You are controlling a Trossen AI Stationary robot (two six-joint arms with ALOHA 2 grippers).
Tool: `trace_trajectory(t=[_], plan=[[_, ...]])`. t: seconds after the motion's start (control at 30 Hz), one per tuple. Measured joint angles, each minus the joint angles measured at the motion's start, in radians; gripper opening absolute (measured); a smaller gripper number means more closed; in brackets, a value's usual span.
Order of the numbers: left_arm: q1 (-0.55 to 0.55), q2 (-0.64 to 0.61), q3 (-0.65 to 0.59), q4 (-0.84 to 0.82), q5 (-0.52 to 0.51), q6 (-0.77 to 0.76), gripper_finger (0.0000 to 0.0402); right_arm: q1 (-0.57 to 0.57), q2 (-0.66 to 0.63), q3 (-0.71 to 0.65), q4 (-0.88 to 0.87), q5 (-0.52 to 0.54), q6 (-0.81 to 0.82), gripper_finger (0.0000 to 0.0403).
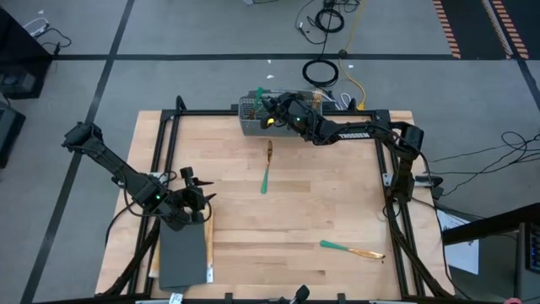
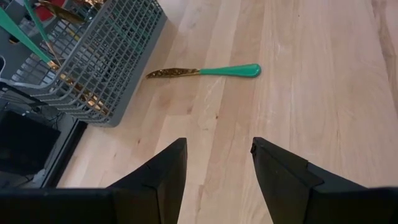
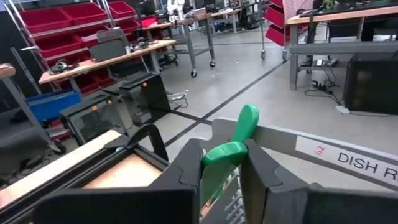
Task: Sort silverware
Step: Put the green knife into the gray silverware holder
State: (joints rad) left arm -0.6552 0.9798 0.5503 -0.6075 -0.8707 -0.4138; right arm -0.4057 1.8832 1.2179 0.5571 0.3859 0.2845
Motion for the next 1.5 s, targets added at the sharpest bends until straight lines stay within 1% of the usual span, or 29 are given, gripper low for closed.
trace_trajectory(t=[0.17,0.4,0.7,0.77,0.87,0.93,1.03,1.23,1.3,1.37,1.47,1.5], plan=[[0.0,0.0,0.0,0.0,0.0,0.0,0.019,0.006,0.0,0.0,0.013,0.0,-0.011,0.0038],[0.0,0.0,0.0,-0.011,0.012,-0.025,0.019,0.019,-0.017,0.015,0.031,0.01,-0.075,0.0038],[0.0,0.0,0.0,-0.017,0.029,-0.026,0.019,0.029,-0.019,0.034,0.035,0.058,-0.105,0.0038],[0.0,0.0,0.0,-0.015,0.029,-0.026,0.019,0.02,-0.021,0.038,-0.031,0.032,-0.093,0.0038],[0.0,0.0,0.0,-0.013,0.029,-0.026,0.019,0.012,-0.034,0.041,-0.14,0.042,-0.048,0.0038],[0.0,0.0,0.0,-0.012,0.029,-0.026,0.019,0.013,-0.033,0.041,-0.146,0.056,-0.084,0.0038],[0.0,0.0,0.0,-0.013,0.03,-0.027,0.019,0.014,-0.033,0.042,-0.149,0.05,-0.157,0.0038],[0.0,0.0,0.0,-0.012,0.03,-0.033,0.019,0.014,-0.033,0.039,-0.108,0.047,-0.182,0.0038],[0.0,0.0,0.0,-0.016,0.03,-0.05,0.019,0.013,-0.035,0.04,-0.137,0.035,-0.189,0.0038],[0.0,0.0,0.0,-0.027,0.03,-0.053,0.019,0.014,-0.041,0.04,-0.171,0.065,-0.188,0.0038],[0.0,0.0,0.0,-0.033,0.03,-0.061,0.019,0.026,-0.043,0.04,-0.195,0.082,-0.234,0.0037],[0.0,0.0,0.0,-0.034,0.03,-0.061,0.019,0.031,-0.043,0.04,-0.213,0.125,-0.232,0.0037]])
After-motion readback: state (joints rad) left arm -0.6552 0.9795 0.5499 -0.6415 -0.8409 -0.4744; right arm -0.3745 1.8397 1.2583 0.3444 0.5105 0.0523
